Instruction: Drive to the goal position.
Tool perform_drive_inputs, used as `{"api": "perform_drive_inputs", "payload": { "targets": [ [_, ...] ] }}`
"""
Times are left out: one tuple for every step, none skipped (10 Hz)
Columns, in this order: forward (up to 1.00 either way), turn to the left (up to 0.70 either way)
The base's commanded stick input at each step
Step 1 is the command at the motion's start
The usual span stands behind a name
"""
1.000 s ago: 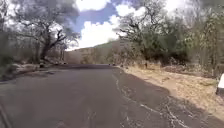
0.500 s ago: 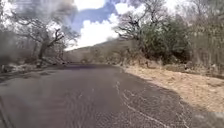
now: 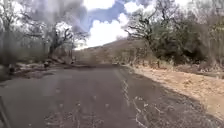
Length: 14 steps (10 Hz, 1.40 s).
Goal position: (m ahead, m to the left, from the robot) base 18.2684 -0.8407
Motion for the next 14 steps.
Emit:
{"api": "perform_drive_inputs", "payload": {
  "targets": [
    [0.70,0.00],
    [0.70,0.00],
    [0.70,0.00],
    [0.70,0.00],
    [0.70,0.00],
    [0.70,0.00],
    [0.70,0.00],
    [0.70,0.00],
    [0.70,0.00],
    [0.70,0.00],
    [0.70,0.00],
    [0.70,0.00],
    [0.70,0.00],
    [0.70,0.00]
  ]
}}
